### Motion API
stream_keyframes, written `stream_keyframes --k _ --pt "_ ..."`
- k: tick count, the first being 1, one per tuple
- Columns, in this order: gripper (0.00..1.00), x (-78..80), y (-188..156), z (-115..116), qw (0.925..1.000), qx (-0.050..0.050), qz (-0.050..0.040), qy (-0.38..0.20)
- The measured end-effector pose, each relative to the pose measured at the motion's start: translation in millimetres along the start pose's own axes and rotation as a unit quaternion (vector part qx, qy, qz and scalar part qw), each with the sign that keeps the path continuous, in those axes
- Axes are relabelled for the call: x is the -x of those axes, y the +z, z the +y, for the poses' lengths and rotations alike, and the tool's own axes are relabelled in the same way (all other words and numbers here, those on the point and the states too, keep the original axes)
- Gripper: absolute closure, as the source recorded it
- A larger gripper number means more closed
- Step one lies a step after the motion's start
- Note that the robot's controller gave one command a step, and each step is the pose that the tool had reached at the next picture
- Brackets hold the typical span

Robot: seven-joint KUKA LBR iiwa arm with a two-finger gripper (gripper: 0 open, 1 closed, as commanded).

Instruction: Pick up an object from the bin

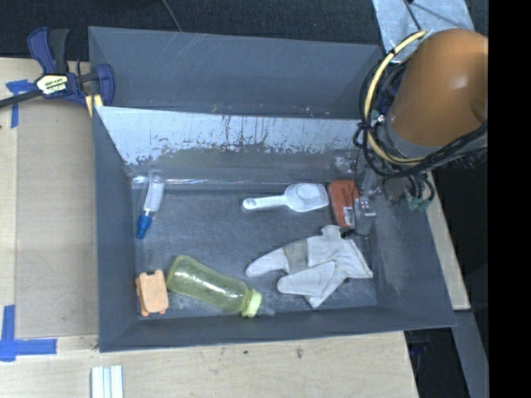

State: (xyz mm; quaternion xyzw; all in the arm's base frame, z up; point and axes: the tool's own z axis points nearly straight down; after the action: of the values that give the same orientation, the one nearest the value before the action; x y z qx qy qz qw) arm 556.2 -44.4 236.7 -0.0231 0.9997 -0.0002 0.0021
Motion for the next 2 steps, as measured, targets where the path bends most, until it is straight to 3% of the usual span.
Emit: stream_keyframes --k 1,2 --pt "0.0 9.5 52 11 0.9999 -0.001 -0.0033 -0.01" --pt "0.0 -0.4 101 17 0.9995 0.0 -0.0004 -0.033"
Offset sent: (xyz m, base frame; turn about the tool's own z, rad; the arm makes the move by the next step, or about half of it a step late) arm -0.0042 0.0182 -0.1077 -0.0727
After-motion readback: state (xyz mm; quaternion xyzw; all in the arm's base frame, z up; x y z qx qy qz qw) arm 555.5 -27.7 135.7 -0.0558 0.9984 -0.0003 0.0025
